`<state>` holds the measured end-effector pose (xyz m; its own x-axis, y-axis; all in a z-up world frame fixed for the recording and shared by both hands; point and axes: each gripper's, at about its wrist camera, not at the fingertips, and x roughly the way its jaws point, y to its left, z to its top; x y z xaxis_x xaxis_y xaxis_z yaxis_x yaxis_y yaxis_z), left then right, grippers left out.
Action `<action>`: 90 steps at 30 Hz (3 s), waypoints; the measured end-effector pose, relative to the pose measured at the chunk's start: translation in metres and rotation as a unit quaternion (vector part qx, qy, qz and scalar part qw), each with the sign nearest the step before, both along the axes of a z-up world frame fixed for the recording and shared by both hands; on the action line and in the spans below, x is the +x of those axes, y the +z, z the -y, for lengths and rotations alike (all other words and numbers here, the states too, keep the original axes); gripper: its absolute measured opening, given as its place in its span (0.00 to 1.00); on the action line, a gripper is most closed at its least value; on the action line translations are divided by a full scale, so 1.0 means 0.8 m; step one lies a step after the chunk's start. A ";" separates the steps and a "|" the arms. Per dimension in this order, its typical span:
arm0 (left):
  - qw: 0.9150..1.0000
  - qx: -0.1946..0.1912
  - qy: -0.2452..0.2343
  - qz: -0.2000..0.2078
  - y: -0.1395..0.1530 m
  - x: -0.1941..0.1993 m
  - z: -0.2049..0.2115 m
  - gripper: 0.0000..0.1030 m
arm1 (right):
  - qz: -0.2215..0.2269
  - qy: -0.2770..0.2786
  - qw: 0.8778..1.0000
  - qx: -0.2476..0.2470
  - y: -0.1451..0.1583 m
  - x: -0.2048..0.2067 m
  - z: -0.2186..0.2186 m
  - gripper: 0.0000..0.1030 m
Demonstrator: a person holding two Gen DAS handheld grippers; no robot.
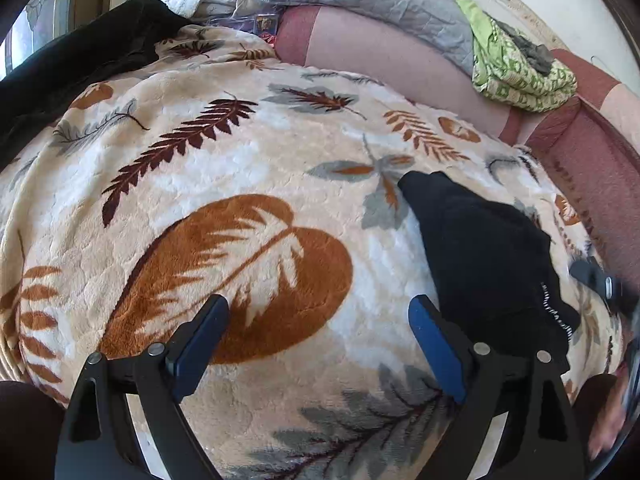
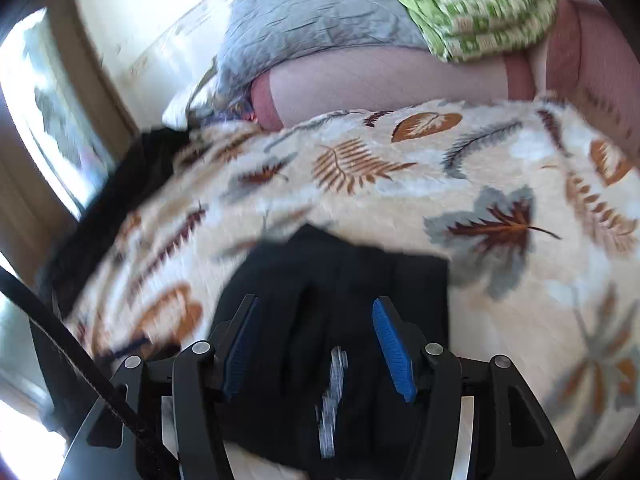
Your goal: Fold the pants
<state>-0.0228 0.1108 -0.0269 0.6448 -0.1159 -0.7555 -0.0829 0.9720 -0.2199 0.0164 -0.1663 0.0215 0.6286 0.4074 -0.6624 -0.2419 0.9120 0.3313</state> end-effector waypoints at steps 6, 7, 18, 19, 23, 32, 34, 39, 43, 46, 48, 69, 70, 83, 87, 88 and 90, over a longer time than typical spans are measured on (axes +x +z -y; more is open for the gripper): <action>1.000 0.031 -0.003 -0.002 -0.005 0.001 0.012 0.88 | 0.011 -0.002 0.995 -0.100 -0.054 -0.054 -0.022 0.72; 0.999 0.038 -0.005 -0.002 -0.005 0.000 0.015 0.88 | 0.023 -0.009 0.994 -0.106 -0.053 -0.059 -0.023 0.73; 0.998 0.056 -0.011 -0.001 -0.008 -0.002 0.023 0.88 | 0.017 -0.030 0.995 -0.091 -0.054 -0.063 -0.021 0.76; 0.998 0.056 -0.011 -0.001 -0.008 -0.002 0.023 0.88 | 0.016 -0.033 0.995 -0.092 -0.054 -0.064 -0.022 0.76; 0.998 0.056 -0.012 -0.001 -0.008 -0.003 0.023 0.88 | 0.012 -0.038 0.995 -0.088 -0.052 -0.069 -0.019 0.77; 0.998 0.059 -0.007 0.000 -0.009 -0.007 0.020 0.88 | 0.014 -0.049 0.995 -0.089 -0.040 -0.082 -0.008 0.77; 0.998 0.060 -0.006 0.001 -0.008 -0.009 0.020 0.88 | 0.026 -0.059 0.994 -0.092 -0.032 -0.085 -0.001 0.77; 0.998 0.064 -0.005 0.000 -0.008 -0.012 0.021 0.88 | 0.032 -0.090 0.992 -0.085 -0.024 -0.085 0.023 0.77; 0.998 0.067 -0.005 -0.007 -0.008 -0.013 0.026 0.88 | 0.022 -0.114 0.991 -0.071 -0.025 -0.084 0.043 0.77; 0.998 0.061 -0.006 -0.016 -0.006 -0.012 0.029 0.88 | 0.016 -0.124 0.990 -0.060 -0.028 -0.083 0.053 0.77; 0.998 0.058 -0.010 -0.022 -0.003 -0.011 0.032 0.88 | 0.013 -0.127 0.990 -0.056 -0.030 -0.081 0.058 0.77; 0.991 0.128 -0.018 -0.035 0.038 -0.027 0.069 0.88 | -0.009 -0.153 0.988 -0.001 -0.054 -0.080 0.104 0.78; 0.991 0.128 -0.017 -0.035 0.040 -0.028 0.069 0.88 | -0.010 -0.153 0.988 0.000 -0.055 -0.080 0.105 0.78; 0.995 -0.041 -0.074 -0.050 0.036 0.017 0.062 0.88 | -0.100 -0.082 0.989 0.066 -0.070 -0.019 0.116 0.82; 0.990 -0.088 -0.091 -0.066 0.028 0.046 0.068 0.88 | -0.148 -0.055 0.980 0.123 -0.088 0.009 0.126 0.83; 0.989 -0.087 -0.096 -0.068 0.026 0.054 0.072 0.88 | -0.150 -0.051 0.979 0.128 -0.089 0.013 0.126 0.83; 0.987 -0.087 -0.108 -0.076 0.022 0.066 0.081 0.88 | -0.156 -0.035 0.977 0.144 -0.089 0.023 0.125 0.82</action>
<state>0.0304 0.0458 -0.0092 0.4711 -0.3746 -0.7986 0.0774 0.9194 -0.3857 0.0348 -0.2664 -0.0497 0.4469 0.5681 -0.6910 -0.0289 0.7812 0.6236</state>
